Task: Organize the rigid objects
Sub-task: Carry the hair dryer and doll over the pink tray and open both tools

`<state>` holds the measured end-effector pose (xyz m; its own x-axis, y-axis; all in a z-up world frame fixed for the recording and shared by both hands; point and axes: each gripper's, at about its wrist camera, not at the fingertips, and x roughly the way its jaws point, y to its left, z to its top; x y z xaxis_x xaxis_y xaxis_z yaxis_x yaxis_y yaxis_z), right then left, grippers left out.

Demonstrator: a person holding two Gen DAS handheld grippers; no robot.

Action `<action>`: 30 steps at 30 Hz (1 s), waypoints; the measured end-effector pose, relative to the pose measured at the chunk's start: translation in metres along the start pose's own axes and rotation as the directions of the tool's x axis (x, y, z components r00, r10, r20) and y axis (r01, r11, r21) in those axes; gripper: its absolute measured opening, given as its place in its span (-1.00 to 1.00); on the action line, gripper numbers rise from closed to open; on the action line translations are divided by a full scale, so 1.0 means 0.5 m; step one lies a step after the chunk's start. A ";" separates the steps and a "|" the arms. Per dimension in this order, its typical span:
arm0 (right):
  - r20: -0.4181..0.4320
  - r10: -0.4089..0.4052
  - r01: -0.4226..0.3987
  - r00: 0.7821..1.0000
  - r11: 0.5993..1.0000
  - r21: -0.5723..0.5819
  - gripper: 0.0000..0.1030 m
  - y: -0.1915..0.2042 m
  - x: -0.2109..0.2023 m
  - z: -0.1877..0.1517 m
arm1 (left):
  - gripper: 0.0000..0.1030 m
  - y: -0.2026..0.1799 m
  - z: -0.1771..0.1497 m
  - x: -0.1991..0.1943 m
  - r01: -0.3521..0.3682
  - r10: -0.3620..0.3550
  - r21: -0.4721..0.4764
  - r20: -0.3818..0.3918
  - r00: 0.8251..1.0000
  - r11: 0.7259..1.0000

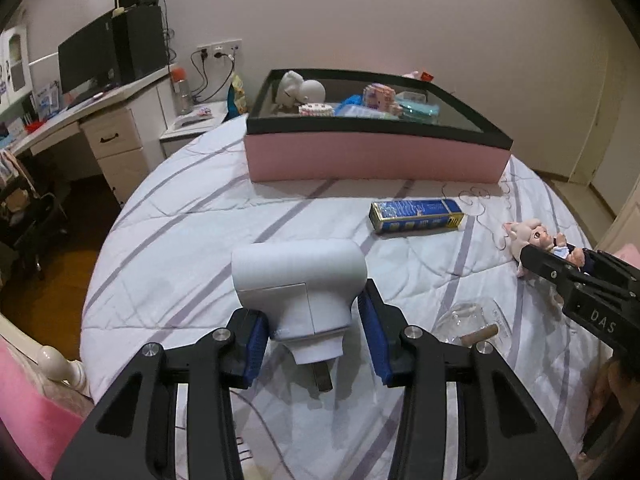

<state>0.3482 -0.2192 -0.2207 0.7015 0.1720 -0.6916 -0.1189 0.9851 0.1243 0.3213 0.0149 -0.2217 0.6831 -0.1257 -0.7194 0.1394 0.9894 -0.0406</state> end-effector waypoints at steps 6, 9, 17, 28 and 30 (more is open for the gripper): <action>0.036 0.019 -0.018 0.999 1.000 -0.021 -0.15 0.023 -0.017 0.028 | -0.16 -0.004 0.031 -0.030 0.014 -0.015 0.011 0.058 0.998 1.000; 0.068 0.020 -0.018 0.997 0.999 -0.035 -0.15 0.033 -0.032 0.050 | -0.16 -0.014 0.048 -0.036 0.020 -0.022 0.026 0.077 0.997 0.999; 0.136 0.039 -0.030 0.990 0.997 -0.068 -0.15 0.051 -0.058 0.128 | -0.16 -0.035 0.122 -0.044 0.038 -0.047 0.072 0.125 0.991 0.997; 0.185 0.064 -0.033 0.981 0.985 -0.167 -0.15 0.078 -0.048 0.263 | -0.16 -0.012 0.278 -0.051 0.062 -0.085 0.111 0.216 0.973 0.992; 0.181 0.072 -0.043 0.981 0.986 -0.164 -0.15 0.074 -0.034 0.285 | -0.16 -0.010 0.303 -0.033 0.058 -0.081 0.114 0.206 0.975 0.992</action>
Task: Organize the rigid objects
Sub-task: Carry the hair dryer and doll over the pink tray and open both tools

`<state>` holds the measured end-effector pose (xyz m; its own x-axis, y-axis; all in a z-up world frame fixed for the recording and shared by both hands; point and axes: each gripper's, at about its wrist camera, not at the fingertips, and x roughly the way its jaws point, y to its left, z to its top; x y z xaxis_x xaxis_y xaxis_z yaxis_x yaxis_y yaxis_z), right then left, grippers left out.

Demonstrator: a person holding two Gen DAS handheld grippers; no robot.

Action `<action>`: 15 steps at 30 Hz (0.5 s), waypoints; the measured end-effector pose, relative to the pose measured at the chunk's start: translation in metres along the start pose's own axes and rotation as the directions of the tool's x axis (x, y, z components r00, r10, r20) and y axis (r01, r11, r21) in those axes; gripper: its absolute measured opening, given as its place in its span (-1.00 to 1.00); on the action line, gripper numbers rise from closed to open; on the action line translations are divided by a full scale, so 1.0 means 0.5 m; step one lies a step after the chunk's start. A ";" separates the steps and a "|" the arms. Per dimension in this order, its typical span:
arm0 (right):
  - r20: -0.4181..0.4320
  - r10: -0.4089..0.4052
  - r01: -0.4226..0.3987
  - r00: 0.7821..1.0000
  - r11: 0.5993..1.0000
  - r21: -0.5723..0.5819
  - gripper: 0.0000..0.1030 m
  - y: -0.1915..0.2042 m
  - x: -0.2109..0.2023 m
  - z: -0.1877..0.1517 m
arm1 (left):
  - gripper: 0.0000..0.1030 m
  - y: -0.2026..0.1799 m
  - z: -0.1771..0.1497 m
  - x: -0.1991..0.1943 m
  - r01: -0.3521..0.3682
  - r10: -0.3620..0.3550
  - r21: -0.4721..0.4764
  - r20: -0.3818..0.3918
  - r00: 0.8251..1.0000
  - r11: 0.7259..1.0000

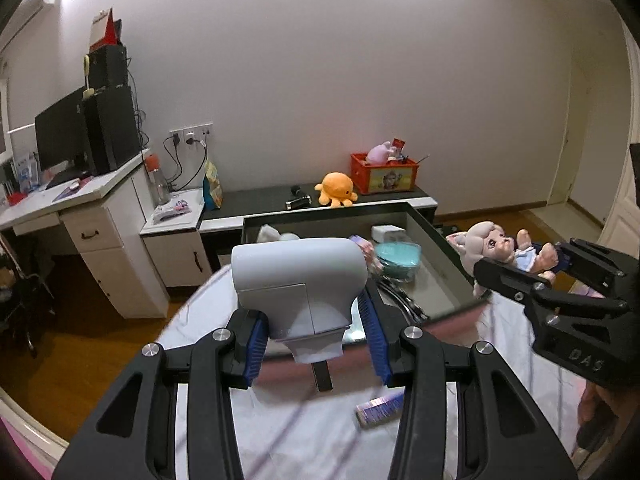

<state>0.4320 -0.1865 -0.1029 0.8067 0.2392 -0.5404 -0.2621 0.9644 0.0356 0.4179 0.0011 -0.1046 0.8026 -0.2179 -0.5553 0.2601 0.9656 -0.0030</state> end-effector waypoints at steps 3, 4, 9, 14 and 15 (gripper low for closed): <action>-0.011 -0.009 0.009 1.000 1.000 -0.002 -0.15 -0.016 0.032 0.022 | -0.16 0.018 0.019 0.045 0.016 -0.017 -0.011 -0.030 0.999 1.000; -0.019 -0.011 0.011 1.000 1.000 -0.002 -0.15 -0.022 0.042 0.026 | -0.16 0.022 0.021 0.055 0.016 -0.016 -0.012 -0.036 0.999 1.000; -0.052 -0.020 0.020 0.998 1.000 0.009 -0.15 -0.052 0.095 0.032 | -0.16 0.042 0.024 0.129 0.013 -0.014 -0.015 -0.092 0.996 1.000; -0.125 -0.043 0.045 0.991 0.999 0.013 -0.15 -0.084 0.159 0.015 | -0.16 0.054 0.013 0.199 0.010 -0.013 -0.017 -0.160 0.987 1.000; -0.140 -0.046 0.048 0.989 0.999 0.011 -0.15 -0.088 0.170 0.011 | -0.16 0.055 0.008 0.213 0.010 -0.012 -0.012 -0.180 0.984 1.000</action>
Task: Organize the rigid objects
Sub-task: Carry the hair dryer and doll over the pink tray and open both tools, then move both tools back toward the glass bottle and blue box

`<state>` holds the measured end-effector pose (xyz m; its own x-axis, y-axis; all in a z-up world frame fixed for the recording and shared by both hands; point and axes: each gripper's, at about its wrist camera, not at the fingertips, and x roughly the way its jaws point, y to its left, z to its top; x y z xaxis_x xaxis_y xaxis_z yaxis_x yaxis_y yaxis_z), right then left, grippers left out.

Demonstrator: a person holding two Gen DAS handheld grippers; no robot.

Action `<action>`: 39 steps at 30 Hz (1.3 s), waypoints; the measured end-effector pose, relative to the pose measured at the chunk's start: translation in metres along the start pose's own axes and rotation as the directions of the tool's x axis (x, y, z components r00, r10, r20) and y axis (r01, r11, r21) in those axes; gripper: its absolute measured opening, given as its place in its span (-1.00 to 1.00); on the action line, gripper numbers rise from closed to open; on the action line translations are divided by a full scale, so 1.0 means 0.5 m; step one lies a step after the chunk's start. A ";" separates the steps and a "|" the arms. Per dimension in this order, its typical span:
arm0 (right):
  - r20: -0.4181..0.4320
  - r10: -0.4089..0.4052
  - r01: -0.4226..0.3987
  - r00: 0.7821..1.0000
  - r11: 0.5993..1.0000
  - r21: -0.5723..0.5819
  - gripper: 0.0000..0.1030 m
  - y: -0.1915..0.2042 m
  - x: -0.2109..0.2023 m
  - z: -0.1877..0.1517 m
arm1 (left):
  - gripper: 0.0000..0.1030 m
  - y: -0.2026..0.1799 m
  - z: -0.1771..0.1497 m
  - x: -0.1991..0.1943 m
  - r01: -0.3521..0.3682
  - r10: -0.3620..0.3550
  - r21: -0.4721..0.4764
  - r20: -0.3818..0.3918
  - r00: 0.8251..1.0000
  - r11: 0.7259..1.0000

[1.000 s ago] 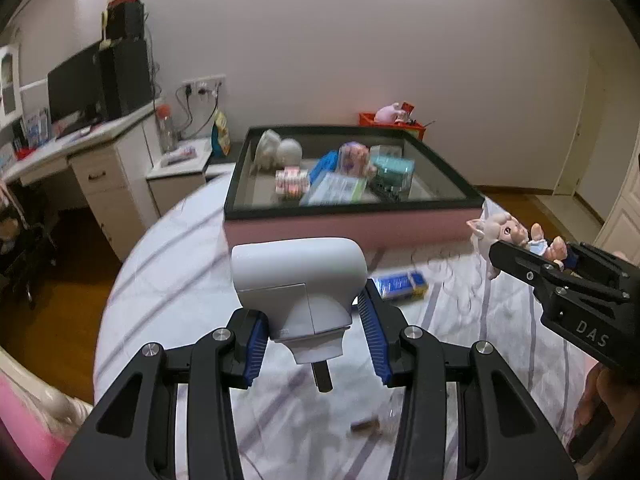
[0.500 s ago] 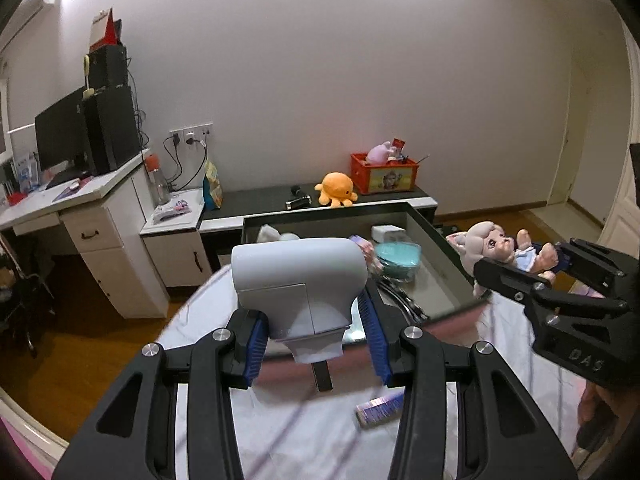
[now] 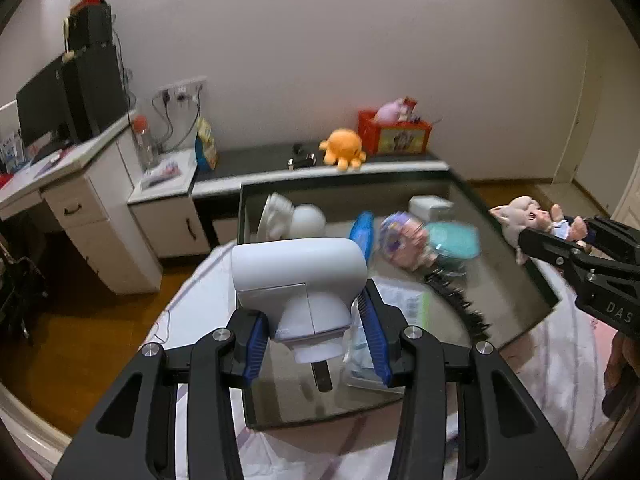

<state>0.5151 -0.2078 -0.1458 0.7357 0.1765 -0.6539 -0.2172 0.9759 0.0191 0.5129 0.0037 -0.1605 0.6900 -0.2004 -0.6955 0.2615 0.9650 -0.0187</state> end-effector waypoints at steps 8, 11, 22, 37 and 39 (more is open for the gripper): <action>-0.092 -0.018 0.020 0.996 1.000 0.014 -0.15 -0.024 0.077 -0.034 | -0.16 -0.009 -0.024 0.073 0.007 -0.004 0.039 -0.080 0.997 0.999; -0.100 -0.022 0.023 0.995 1.000 0.013 -0.15 -0.023 0.083 -0.038 | -0.16 -0.004 -0.030 0.081 -0.012 0.015 0.031 -0.094 0.995 0.999; -0.137 -0.040 0.039 0.990 0.999 -0.011 -0.15 -0.011 0.097 -0.049 | -0.15 -0.011 -0.041 0.078 -0.014 0.016 0.019 -0.103 0.995 1.000; -0.086 -0.010 0.013 0.996 0.999 0.036 0.36 -0.009 0.046 -0.057 | 0.76 -0.012 -0.047 -0.042 0.047 -0.046 -0.029 0.034 0.998 0.998; -0.056 0.034 -0.030 0.998 0.997 0.070 0.49 -0.013 0.015 -0.055 | 0.78 -0.015 -0.053 -0.072 0.062 -0.060 -0.031 0.060 0.996 0.998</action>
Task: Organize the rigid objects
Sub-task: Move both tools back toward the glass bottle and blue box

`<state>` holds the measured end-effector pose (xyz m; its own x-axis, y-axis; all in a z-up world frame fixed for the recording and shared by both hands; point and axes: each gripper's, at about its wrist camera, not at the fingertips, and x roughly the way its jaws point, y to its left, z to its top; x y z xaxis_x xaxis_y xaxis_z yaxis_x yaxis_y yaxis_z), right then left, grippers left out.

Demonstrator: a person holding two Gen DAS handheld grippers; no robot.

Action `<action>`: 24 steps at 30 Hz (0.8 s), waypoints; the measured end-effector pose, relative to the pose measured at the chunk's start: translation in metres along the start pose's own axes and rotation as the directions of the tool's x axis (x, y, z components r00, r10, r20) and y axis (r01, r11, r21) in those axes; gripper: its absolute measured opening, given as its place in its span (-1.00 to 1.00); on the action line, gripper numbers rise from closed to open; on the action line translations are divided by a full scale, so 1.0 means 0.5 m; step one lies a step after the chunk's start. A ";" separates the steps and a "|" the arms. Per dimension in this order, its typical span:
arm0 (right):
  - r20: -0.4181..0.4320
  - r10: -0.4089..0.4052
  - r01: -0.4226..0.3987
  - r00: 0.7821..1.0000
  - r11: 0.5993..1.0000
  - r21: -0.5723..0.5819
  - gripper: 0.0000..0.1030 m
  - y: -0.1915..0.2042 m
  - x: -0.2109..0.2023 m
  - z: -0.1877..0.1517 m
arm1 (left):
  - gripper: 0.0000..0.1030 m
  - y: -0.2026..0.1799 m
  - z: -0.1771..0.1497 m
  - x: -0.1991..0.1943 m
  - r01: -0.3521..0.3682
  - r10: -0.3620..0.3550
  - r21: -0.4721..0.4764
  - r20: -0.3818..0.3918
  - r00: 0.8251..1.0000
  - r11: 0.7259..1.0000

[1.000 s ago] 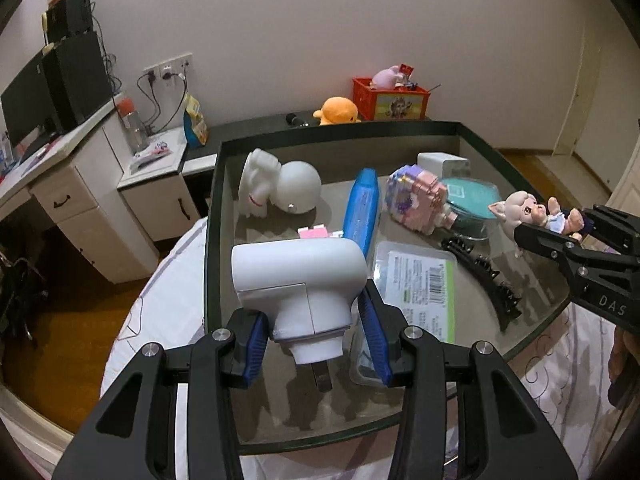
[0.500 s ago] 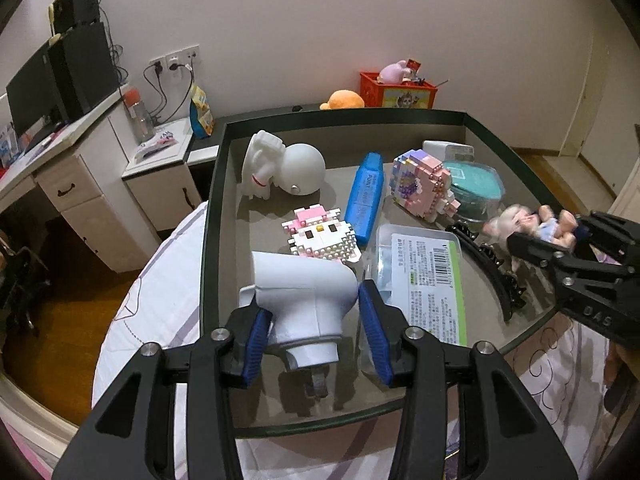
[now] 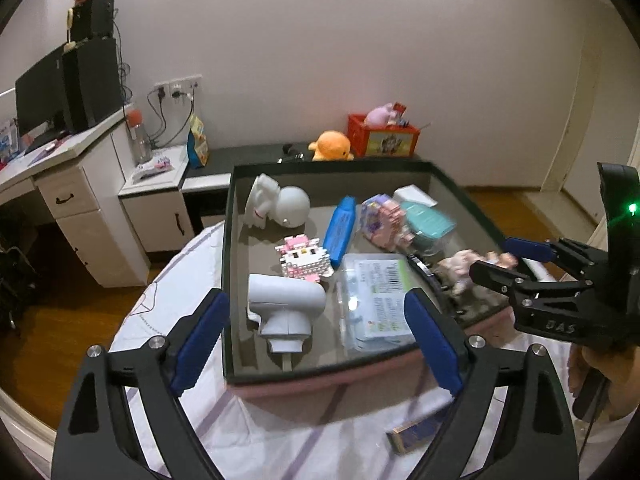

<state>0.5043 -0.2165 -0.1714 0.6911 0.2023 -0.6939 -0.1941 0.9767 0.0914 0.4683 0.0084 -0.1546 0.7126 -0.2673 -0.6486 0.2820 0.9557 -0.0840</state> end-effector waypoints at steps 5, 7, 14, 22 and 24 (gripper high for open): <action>0.069 0.056 -0.057 0.996 0.998 0.023 0.56 0.017 -0.087 -0.021 | 0.87 -0.024 -0.026 -0.070 0.024 -0.025 0.022 0.049 0.998 0.999; 0.090 0.062 -0.065 0.994 0.998 0.028 0.58 0.027 -0.116 -0.041 | 0.88 -0.037 -0.044 -0.099 0.023 -0.025 0.031 0.062 0.998 0.999; 0.110 0.016 -0.023 0.994 0.998 0.063 0.63 0.028 -0.187 -0.133 | 0.95 -0.076 -0.121 -0.163 0.037 -0.041 0.055 0.064 0.997 0.998; 0.107 -0.041 0.030 0.993 0.994 0.103 1.00 0.011 -0.229 -0.223 | 0.95 -0.111 -0.207 -0.187 0.065 -0.066 0.033 0.017 0.998 0.997; 0.097 -0.032 0.020 0.995 0.993 0.116 1.00 0.005 -0.230 -0.243 | 0.95 -0.119 -0.228 -0.190 0.074 -0.074 0.026 0.003 0.997 0.997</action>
<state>0.3397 -0.2460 -0.1782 0.7609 0.1773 -0.6242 -0.0979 0.9823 0.1597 0.3105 -0.0091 -0.1743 0.6917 -0.3376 -0.6384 0.3504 0.9299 -0.1121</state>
